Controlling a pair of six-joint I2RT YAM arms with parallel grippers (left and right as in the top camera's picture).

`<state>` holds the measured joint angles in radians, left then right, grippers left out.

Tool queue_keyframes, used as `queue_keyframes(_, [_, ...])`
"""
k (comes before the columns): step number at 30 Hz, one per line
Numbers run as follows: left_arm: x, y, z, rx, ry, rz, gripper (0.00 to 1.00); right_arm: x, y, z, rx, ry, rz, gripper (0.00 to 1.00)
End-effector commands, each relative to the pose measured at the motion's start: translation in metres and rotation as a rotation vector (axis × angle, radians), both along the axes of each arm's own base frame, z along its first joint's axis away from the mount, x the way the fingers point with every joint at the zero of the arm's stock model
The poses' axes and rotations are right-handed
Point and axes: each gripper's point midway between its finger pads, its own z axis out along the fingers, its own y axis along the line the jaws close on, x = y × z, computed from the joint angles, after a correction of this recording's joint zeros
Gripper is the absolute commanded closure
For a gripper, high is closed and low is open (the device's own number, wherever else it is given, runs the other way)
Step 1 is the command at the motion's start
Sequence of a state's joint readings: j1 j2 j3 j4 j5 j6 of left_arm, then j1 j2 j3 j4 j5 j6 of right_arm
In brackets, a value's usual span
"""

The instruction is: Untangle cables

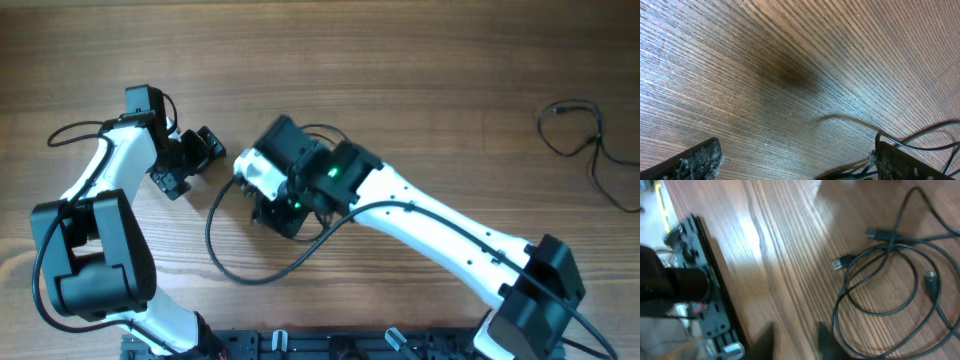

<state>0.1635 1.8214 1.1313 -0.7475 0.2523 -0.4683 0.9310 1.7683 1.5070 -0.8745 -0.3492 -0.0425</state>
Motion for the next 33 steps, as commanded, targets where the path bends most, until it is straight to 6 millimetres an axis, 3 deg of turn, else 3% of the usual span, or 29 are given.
queue_keyframes(1, [0.000,-0.003,-0.003,-0.006,0.000,-0.025,0.00,-0.019,-0.014,-0.055,-0.153,0.032,0.065,0.60])
queue_keyframes(4, [0.000,-0.003,-0.003,-0.006,0.001,-0.025,0.00,-0.043,-0.030,-0.093,-0.293,0.111,0.158,0.59])
queue_keyframes(7, [0.000,-0.003,-0.003,-0.006,0.000,-0.024,0.00,-0.055,-0.044,-0.121,-0.396,0.170,0.221,0.48])
queue_keyframes(8, [0.000,-0.003,-0.003,-0.006,0.000,-0.024,0.00,-0.054,-0.049,-0.133,-0.434,0.175,0.221,0.47])
queue_keyframes(9, [0.000,-0.003,-0.003,-0.006,0.001,-0.024,0.00,-0.041,-0.056,-0.151,-0.506,0.122,0.184,0.47])
queue_keyframes(11, [0.000,-0.003,-0.003,-0.006,0.001,-0.025,0.00,-0.016,-0.064,-0.163,-0.589,0.008,0.123,0.50])
queue_keyframes(15, [0.001,-0.003,-0.002,-0.005,-0.006,-0.025,0.00,-0.007,-0.052,-0.160,-0.548,-0.033,0.119,0.50])
queue_keyframes(18, [0.002,-0.003,-0.002,-0.005,-0.007,-0.025,0.00,-0.006,-0.050,-0.145,-0.560,-0.025,0.121,0.51])
queue_keyframes(20, [0.002,-0.003,-0.002,-0.004,-0.010,-0.024,0.00,-0.001,-0.037,-0.130,-0.521,-0.034,0.119,0.52])
queue_keyframes(22, [0.002,-0.003,-0.002,-0.004,-0.010,-0.025,0.00,-0.009,-0.014,-0.119,-0.408,0.010,0.179,0.51])
queue_keyframes(28, [0.002,-0.003,-0.002,-0.004,-0.010,-0.024,0.00,0.021,0.017,-0.119,-0.299,-0.120,0.123,0.51])
queue_keyframes(33, [0.002,-0.003,-0.002,-0.004,-0.010,-0.025,0.00,0.027,0.015,-0.130,-0.301,-0.158,0.102,0.55])
